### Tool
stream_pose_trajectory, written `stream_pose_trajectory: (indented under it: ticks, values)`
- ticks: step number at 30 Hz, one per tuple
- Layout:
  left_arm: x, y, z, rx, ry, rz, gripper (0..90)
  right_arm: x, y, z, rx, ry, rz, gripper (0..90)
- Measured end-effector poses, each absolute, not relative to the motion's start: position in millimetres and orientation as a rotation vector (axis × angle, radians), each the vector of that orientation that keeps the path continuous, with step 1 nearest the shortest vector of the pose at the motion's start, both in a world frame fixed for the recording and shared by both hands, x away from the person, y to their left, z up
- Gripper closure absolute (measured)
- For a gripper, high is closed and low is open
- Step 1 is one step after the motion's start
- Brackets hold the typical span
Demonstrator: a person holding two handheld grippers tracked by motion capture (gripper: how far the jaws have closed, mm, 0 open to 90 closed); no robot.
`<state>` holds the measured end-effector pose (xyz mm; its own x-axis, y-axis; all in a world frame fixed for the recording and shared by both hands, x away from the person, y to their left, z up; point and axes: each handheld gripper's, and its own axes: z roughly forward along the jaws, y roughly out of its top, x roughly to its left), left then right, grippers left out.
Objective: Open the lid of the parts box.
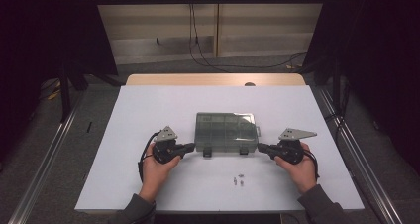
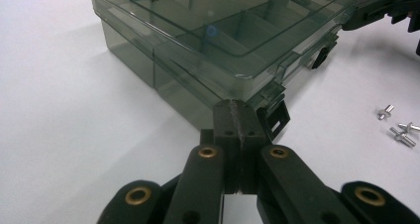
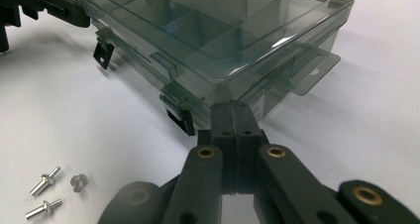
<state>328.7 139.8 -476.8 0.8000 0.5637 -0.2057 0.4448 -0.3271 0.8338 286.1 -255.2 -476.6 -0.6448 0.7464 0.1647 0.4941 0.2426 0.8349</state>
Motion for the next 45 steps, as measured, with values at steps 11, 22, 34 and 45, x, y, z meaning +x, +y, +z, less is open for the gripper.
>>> stream_pose_trajectory:
  ticks: [11,22,34,45]
  values:
    - [328.4,140.6,-468.4,1.949,0.756,0.172,90.0,285.8,-255.0,-469.8,1.145,2.191,1.383,90.0]
    - [330.4,132.6,-459.9,1.942,0.767,0.206,87.1,286.0,-256.6,-463.2,1.156,2.114,1.375,87.7]
    - [330.2,134.3,-457.2,1.934,0.785,0.235,85.5,289.4,-253.7,-461.9,1.169,2.107,1.328,84.2]
    - [331.0,133.0,-454.1,1.93,0.779,0.251,83.3,289.5,-245.4,-458.1,1.141,2.089,1.331,79.2]
